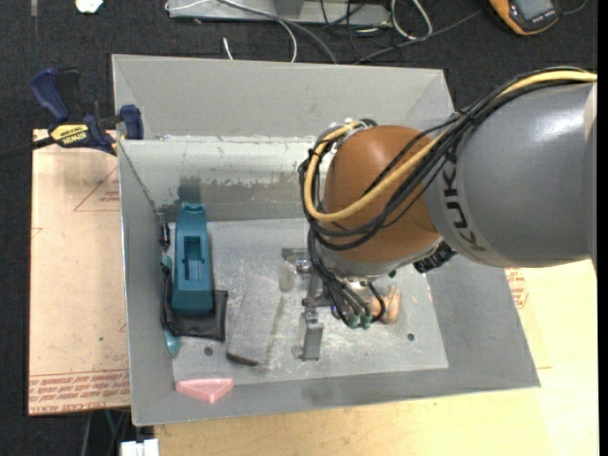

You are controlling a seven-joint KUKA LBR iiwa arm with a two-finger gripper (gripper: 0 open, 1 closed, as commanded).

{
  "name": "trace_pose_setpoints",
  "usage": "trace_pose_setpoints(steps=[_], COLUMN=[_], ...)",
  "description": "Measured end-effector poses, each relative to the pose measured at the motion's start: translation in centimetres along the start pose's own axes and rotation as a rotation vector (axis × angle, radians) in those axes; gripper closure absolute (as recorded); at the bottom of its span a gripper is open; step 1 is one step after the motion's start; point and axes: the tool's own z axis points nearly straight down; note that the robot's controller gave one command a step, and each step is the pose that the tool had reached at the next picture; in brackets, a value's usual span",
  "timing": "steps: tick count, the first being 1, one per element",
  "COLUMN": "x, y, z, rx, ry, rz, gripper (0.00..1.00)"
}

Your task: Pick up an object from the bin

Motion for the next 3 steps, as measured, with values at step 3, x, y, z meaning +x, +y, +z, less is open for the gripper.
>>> trace_pose_setpoints(steps=[3], x=[-2.1], y=[-1.0], z=[3.8], rx=[-0.003], ry=[-0.011], rz=[-0.098], gripper=[0.0])
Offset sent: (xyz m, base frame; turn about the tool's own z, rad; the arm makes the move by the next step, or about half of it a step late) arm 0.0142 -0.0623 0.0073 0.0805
